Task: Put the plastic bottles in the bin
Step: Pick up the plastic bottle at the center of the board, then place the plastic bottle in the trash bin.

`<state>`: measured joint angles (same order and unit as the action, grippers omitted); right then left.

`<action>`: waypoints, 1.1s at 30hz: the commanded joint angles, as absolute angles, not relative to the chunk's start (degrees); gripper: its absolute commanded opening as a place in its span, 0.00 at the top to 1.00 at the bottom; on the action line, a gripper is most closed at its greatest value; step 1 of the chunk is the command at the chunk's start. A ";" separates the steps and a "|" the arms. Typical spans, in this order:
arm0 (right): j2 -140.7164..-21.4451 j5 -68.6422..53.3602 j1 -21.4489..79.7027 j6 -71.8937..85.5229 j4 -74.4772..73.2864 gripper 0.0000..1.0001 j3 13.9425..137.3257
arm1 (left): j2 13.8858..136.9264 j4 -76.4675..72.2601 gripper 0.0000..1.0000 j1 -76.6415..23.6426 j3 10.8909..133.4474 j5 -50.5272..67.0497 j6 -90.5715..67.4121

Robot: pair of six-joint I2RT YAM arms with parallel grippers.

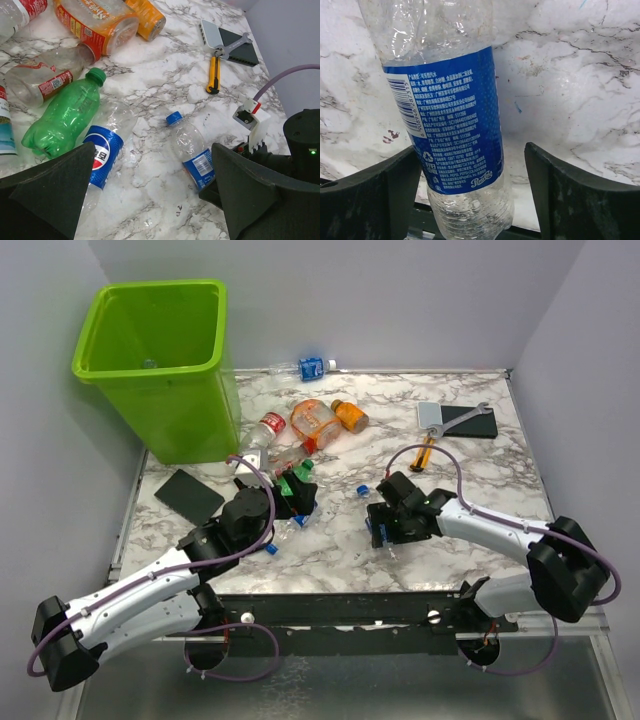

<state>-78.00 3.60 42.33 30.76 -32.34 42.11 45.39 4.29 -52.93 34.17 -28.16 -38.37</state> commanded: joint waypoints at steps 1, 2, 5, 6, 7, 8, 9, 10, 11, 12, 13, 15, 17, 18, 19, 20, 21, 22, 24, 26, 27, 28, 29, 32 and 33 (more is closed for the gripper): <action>-79.66 5.14 42.81 29.91 -33.58 0.19 42.27 | 46.04 6.28 0.01 -52.71 37.36 -29.04 -36.58; -80.04 4.59 42.86 29.68 -33.39 0.21 42.35 | 46.51 6.27 0.01 -52.70 37.90 -28.84 -35.93; -80.86 2.47 42.82 28.89 -32.96 0.26 42.43 | 47.95 6.46 0.01 -52.68 39.63 -28.06 -34.12; -80.95 1.93 42.80 28.86 -32.82 0.30 42.38 | 48.29 6.68 0.01 -52.74 40.23 -27.93 -33.64; -80.84 1.64 42.85 28.81 -32.58 0.34 42.29 | 48.60 6.74 0.01 -52.66 40.76 -28.12 -33.01; -80.55 1.58 42.85 28.81 -32.45 0.39 42.21 | 48.87 6.69 0.01 -52.75 41.31 -28.34 -32.23; -79.94 1.91 42.89 28.89 -32.43 0.43 42.37 | 49.05 6.71 0.01 -52.74 41.84 -28.76 -31.20; -78.96 2.34 42.88 29.00 -32.39 0.46 42.56 | 49.25 6.71 0.01 -52.68 42.52 -29.27 -29.90; -77.35 2.78 42.89 29.00 -32.01 0.48 42.81 | 49.49 6.75 0.01 -52.69 43.32 -29.87 -28.45; -74.64 3.18 42.88 28.92 -31.12 0.49 42.96 | 49.82 6.73 0.01 -52.73 44.19 -30.54 -26.59; -71.33 3.30 42.89 28.31 -29.76 0.50 42.85 | 50.17 6.72 0.01 -52.66 45.32 -30.96 -24.97; -62.71 2.12 42.97 25.81 -24.17 0.52 41.52 | 51.03 6.77 0.01 -52.74 47.93 -31.30 -21.50; -53.34 -1.33 42.98 22.19 -15.69 0.53 37.92 | 52.41 6.46 0.01 -52.70 52.04 -29.15 -18.14; -49.09 -3.96 42.97 20.14 -10.44 0.53 35.58 | 53.30 6.28 0.01 -52.69 54.25 -27.35 -16.67; -45.05 -5.77 42.98 18.59 -5.05 0.53 33.00 | 54.39 6.08 0.01 -52.64 56.67 -25.15 -15.67; -41.14 -6.26 42.98 18.06 0.21 0.54 30.60 | 55.50 5.92 0.01 -52.57 58.22 -22.61 -15.09; -39.13 -6.24 42.98 17.52 4.27 0.55 28.78 | 56.77 5.84 0.01 -52.56 61.61 -19.98 -14.82; -37.85 -6.16 42.98 16.93 6.80 0.55 27.84 | 57.91 5.86 0.01 -52.49 63.98 -17.76 -14.94; -37.17 -6.91 42.98 15.88 8.89 0.57 27.47 | 60.17 5.57 0.01 -52.41 68.30 -14.44 -17.62; -37.03 -8.44 42.97 15.98 10.33 0.58 27.12 | 62.28 4.35 0.01 -52.39 71.51 -9.60 -19.52; -36.74 -9.45 42.91 16.10 12.36 0.58 26.54 | 63.43 3.84 0.01 -52.38 72.86 -7.02 -20.36; -36.52 -10.17 42.97 16.17 13.71 0.59 25.98 | 64.85 3.34 0.01 -52.36 74.27 -4.16 -20.93; -36.34 -10.55 42.98 16.18 14.66 0.59 25.60 | 66.54 3.00 0.01 -52.34 75.76 -0.82 -21.18; -36.15 -10.64 42.97 15.95 15.63 0.60 25.42 | 70.44 2.91 0.03 -52.34 79.22 6.25 -23.39; -36.05 -10.57 42.98 15.85 15.83 0.60 25.46 | 71.55 2.99 0.06 -52.38 79.87 7.38 -23.80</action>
